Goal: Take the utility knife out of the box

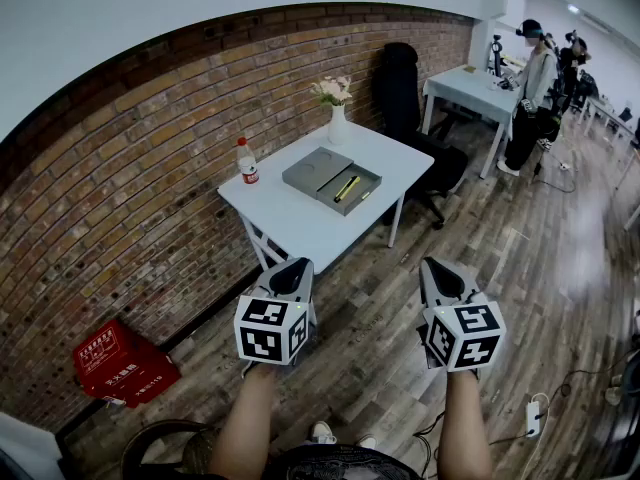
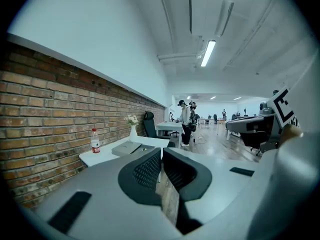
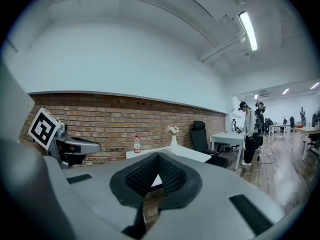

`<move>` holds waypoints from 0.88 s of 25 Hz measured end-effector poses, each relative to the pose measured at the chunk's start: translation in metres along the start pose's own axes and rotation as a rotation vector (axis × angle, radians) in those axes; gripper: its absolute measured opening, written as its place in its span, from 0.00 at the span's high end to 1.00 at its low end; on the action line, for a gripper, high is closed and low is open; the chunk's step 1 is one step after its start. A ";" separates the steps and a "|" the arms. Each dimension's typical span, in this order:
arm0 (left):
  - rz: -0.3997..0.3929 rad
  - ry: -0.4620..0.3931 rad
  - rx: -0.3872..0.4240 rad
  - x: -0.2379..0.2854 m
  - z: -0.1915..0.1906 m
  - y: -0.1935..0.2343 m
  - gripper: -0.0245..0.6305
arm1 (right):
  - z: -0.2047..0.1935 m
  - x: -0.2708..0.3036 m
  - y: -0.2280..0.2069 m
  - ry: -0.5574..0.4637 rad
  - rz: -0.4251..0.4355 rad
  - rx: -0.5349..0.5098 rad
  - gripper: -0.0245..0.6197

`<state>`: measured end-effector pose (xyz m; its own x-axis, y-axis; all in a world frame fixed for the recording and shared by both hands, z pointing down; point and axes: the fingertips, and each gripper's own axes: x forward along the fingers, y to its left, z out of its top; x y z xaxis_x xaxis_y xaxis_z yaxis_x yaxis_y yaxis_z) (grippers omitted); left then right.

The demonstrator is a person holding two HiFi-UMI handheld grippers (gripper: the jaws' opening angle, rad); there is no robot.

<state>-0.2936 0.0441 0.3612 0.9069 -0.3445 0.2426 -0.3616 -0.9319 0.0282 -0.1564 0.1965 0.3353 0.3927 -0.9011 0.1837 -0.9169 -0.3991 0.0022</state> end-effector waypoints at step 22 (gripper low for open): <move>-0.073 0.013 -0.021 0.026 -0.012 0.051 0.90 | -0.006 0.056 0.042 0.034 -0.008 0.000 0.93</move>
<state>-0.2905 -0.0111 0.3806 0.9282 -0.2738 0.2520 -0.2988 -0.9520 0.0663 -0.1737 0.1301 0.3513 0.3977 -0.8915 0.2168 -0.9136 -0.4066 0.0042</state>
